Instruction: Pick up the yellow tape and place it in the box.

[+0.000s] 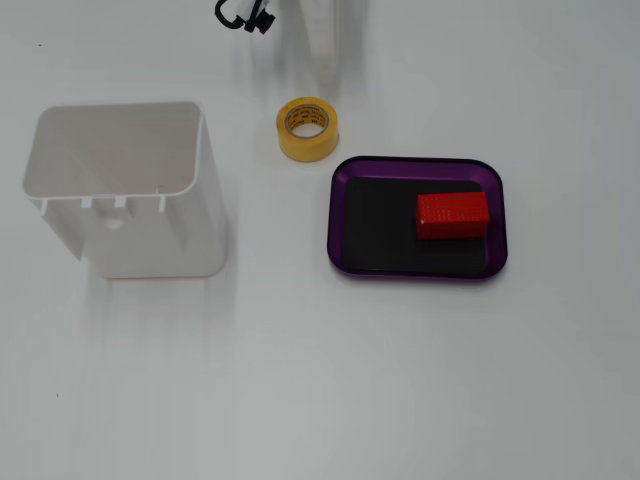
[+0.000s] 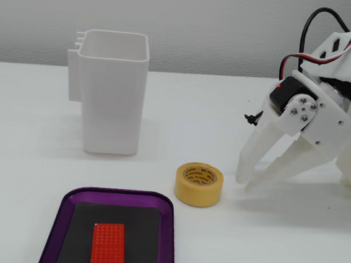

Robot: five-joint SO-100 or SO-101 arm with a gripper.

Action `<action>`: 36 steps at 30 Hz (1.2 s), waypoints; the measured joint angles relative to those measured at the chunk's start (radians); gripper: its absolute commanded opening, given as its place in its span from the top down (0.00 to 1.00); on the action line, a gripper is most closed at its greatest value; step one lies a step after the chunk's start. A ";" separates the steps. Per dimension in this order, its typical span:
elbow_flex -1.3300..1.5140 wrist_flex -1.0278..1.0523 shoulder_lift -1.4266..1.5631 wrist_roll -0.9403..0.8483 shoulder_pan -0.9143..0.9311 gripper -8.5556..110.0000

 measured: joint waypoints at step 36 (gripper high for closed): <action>-0.249 -0.002 -0.011 -0.196 0.038 0.93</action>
